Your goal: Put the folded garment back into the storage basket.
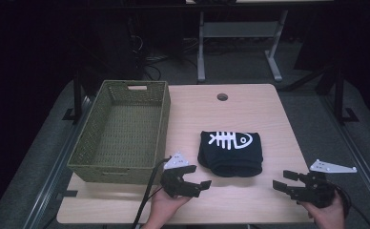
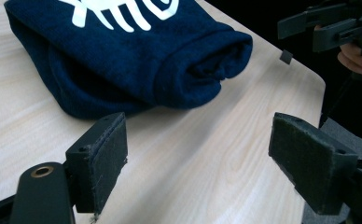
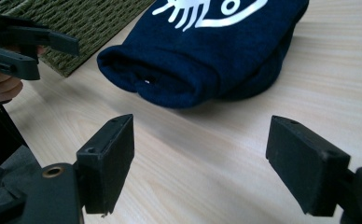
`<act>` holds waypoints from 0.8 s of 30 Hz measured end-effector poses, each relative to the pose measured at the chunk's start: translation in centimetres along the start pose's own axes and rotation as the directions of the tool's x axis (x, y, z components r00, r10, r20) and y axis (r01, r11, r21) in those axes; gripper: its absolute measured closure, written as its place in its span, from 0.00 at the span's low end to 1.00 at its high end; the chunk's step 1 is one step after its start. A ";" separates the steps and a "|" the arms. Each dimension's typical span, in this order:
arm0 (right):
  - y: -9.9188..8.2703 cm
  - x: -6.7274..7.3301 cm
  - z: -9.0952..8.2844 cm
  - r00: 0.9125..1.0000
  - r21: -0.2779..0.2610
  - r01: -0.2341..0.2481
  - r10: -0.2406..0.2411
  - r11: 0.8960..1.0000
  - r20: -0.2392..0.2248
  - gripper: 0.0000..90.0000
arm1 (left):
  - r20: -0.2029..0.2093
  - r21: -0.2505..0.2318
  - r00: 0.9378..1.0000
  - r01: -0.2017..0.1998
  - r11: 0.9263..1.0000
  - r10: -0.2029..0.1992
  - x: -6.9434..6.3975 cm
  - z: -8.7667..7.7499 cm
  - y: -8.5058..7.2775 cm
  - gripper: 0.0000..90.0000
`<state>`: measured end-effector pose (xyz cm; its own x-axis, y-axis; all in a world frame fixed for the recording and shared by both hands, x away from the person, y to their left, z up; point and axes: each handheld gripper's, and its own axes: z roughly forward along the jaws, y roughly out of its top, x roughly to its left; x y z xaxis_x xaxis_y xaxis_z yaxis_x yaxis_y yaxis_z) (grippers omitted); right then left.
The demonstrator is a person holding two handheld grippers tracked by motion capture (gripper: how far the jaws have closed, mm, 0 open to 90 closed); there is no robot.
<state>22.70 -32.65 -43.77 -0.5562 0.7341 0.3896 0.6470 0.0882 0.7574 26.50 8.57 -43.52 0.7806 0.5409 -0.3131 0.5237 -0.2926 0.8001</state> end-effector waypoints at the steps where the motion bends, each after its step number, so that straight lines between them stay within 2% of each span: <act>1: 0.3 0.0 0.1 1.000 0.004 0.004 -0.004 1.000 -0.001 0.26 | -0.001 -0.002 1.000 0.006 1.000 -0.006 0.1 0.1 0.2 0.22; 9: 2.8 -0.2 1.1 0.999 0.033 0.027 -0.027 0.999 -0.018 0.26 | -0.017 -0.018 0.999 0.029 0.999 -0.029 0.9 0.8 1.3 0.21; 13: 4.0 -0.4 1.9 0.999 0.054 0.027 -0.026 0.998 -0.028 0.26 | -0.030 -0.027 0.997 0.065 0.998 -0.066 1.5 1.5 2.0 0.21; 15: 4.3 -0.5 2.2 0.999 0.060 0.029 -0.027 0.998 -0.030 0.26 | -0.036 -0.031 0.997 0.069 0.997 -0.070 1.7 1.7 2.2 0.21; 20: 5.6 -1.8 3.8 0.999 0.086 0.001 0.001 0.996 -0.032 0.26 | -0.069 -0.040 0.991 0.114 0.993 -0.117 2.6 3.3 3.2 0.22; 23: 5.9 -2.4 4.3 1.000 0.098 -0.011 0.013 0.995 -0.023 0.26 | -0.089 -0.034 0.990 0.110 0.993 -0.113 2.9 3.9 3.6 0.22; 24: 6.3 -2.8 4.9 1.000 0.116 -0.013 0.015 0.993 -0.016 0.26 | -0.130 -0.022 0.985 0.108 0.994 -0.110 3.2 4.4 3.9 0.23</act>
<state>30.93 -30.90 -42.65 -0.5549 0.7245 0.4089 0.7102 0.1567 0.6863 32.53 5.68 -43.63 0.6669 0.6680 -0.3302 0.5976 -0.2147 0.7725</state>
